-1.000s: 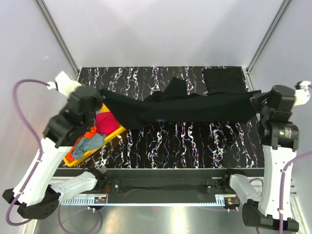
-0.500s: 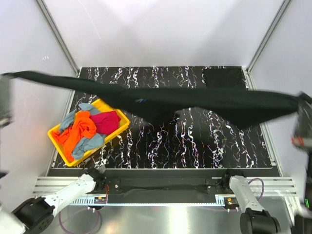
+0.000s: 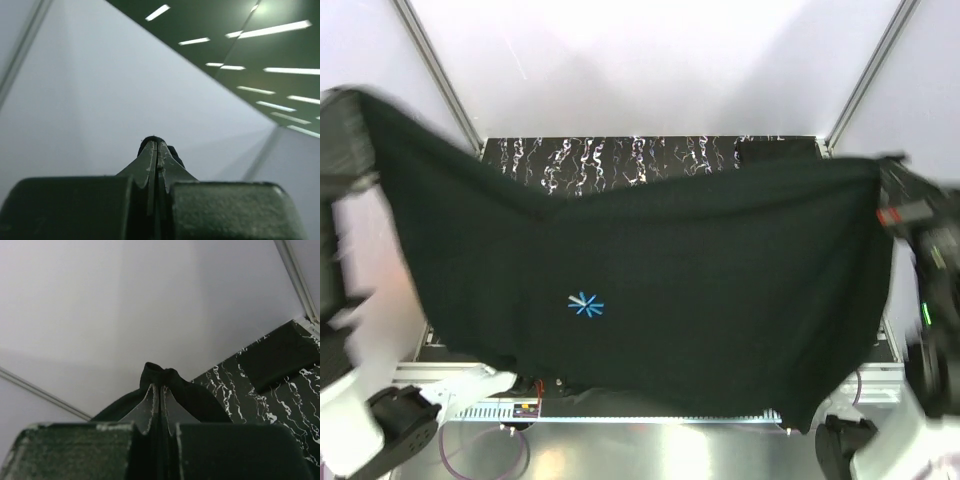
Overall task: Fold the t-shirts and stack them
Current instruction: Flatten the tshirt out
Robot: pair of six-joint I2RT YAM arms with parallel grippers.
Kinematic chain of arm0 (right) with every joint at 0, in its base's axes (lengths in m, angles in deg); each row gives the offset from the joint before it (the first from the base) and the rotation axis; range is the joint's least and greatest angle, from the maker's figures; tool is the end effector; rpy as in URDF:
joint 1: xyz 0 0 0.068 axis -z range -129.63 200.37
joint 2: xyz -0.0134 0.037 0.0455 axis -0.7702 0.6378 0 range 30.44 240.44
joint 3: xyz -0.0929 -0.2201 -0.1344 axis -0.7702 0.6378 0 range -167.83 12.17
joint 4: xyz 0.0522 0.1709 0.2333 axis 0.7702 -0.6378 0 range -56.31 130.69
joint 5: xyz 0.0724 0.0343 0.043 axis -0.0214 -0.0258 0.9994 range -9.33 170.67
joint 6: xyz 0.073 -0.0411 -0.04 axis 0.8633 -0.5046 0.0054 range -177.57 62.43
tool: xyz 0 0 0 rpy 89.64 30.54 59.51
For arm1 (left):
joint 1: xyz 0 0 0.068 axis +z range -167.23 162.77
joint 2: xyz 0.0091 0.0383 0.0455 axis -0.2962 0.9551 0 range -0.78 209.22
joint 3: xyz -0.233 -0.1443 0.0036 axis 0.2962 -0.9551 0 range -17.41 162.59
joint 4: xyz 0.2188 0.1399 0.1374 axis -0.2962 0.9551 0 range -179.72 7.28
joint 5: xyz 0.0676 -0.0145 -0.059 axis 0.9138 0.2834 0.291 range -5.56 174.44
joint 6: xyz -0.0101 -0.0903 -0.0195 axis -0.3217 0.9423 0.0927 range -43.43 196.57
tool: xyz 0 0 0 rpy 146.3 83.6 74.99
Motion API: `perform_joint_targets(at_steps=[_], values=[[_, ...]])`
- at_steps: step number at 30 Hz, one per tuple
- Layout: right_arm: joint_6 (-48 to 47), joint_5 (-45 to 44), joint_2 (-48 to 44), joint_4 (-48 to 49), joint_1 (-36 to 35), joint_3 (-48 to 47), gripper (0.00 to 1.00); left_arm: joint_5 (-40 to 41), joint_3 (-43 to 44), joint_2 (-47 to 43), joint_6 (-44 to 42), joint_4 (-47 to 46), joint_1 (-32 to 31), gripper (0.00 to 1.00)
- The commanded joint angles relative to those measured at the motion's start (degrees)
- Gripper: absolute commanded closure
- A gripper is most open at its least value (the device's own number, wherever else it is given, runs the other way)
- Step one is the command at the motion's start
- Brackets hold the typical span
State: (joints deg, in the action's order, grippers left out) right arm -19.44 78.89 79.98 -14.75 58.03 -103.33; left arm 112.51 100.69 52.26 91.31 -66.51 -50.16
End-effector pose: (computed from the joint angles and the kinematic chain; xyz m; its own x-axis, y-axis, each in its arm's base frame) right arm 0.0607 -0.0108 0.6238 0.2433 0.5899 -0.7700 0.0170 0.7911 0.6114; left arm 0.0499 0.0146 0.7026 0.4943 -0.5878 -0.6404 0.3218 0.8082 -0.4932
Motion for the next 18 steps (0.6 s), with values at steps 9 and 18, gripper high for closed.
perform_joint_targets(at_steps=[9, 18], values=[[-4.99, 7.67, 20.39, 18.0, 0.25, -0.15, 1.0, 6.45, -0.97, 18.4, -25.51, -21.61, 0.06, 1.0], [-5.52, 9.69, 25.7, 17.38, 0.25, -9.83, 1.0, 9.8, 8.79, 23.78, -28.55, -26.28, 0.23, 1.0]])
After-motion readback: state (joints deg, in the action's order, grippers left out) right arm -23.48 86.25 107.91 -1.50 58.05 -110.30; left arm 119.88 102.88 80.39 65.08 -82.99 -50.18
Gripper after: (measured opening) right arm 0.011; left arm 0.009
